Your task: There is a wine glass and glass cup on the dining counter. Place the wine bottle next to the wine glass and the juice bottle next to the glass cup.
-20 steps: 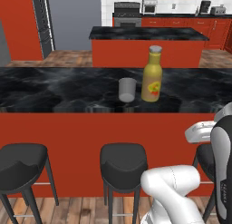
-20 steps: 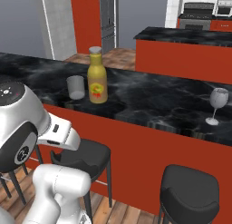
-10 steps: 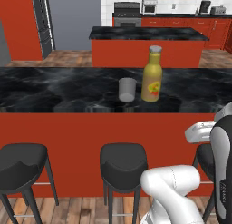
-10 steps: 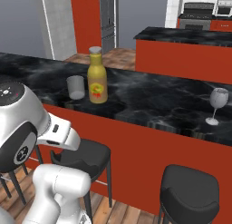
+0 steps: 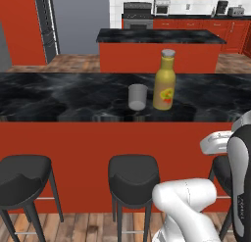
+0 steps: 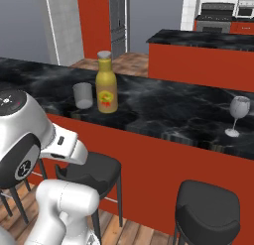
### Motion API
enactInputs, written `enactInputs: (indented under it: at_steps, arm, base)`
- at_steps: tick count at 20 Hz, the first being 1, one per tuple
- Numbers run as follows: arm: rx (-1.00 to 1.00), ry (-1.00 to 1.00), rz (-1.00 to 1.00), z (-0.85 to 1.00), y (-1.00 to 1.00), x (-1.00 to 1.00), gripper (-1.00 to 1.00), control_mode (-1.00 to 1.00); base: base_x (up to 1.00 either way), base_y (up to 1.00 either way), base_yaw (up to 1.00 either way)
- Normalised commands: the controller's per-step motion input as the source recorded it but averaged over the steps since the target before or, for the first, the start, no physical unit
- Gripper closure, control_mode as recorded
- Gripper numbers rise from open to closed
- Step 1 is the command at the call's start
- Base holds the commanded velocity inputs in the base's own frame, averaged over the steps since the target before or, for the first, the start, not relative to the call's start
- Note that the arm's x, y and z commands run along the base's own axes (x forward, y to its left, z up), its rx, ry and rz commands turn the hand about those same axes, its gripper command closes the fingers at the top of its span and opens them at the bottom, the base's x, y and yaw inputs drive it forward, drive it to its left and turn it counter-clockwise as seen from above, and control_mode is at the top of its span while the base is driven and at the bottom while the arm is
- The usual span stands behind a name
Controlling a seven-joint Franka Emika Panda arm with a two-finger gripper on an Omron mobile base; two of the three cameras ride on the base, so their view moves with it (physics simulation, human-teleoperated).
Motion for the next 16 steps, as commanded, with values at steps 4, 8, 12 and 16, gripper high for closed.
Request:
enactInputs:
  at_steps: [4,8,12,16]
  arm:
    - [0.0,0.0,0.0,0.0,0.0,0.0,-1.0,1.0]
    - [0.0,0.0,0.0,0.0,0.0,0.0,-1.0,1.0]
    - [0.0,0.0,0.0,0.0,0.0,0.0,-1.0,1.0]
    - [0.0,0.0,0.0,0.0,0.0,0.0,-1.0,1.0]
  base:
    - [0.0,0.0,0.0]
    - [-0.25,-0.02,0.0]
    - [-0.67,-0.01,-0.04]
    - [-0.82,0.0,-0.05]
